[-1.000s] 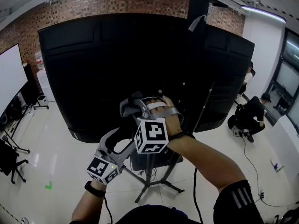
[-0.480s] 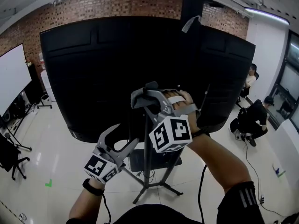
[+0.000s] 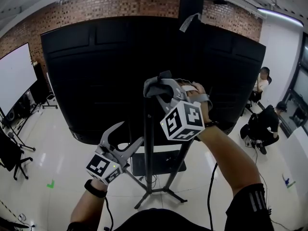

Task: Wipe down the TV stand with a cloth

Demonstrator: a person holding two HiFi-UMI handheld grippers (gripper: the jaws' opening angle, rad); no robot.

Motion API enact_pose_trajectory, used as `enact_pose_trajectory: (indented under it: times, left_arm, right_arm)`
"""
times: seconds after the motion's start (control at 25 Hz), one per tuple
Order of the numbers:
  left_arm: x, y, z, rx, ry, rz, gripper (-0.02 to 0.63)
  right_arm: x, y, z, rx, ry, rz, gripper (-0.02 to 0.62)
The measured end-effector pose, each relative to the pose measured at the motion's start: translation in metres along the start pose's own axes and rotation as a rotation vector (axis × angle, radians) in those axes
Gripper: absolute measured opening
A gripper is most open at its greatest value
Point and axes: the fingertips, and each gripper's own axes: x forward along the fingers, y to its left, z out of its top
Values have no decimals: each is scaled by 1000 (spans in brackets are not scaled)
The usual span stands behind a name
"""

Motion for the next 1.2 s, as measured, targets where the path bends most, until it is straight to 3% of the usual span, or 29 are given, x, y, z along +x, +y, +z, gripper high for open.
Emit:
enact_pose_trajectory:
  times: [0.24,0.88,1.2]
  left_arm:
    - [6,-4,-10,1,24,26,302]
    - [5,-15,-40,-41,74,43,302]
    - [-2,-17,-60,-83,101,35,302]
  right_arm:
    - [1,12,-12,-5,-8,20,37]
    - [2,117,-41,73,11,233,37]
    - [0,162,-45,193,15,338,37]
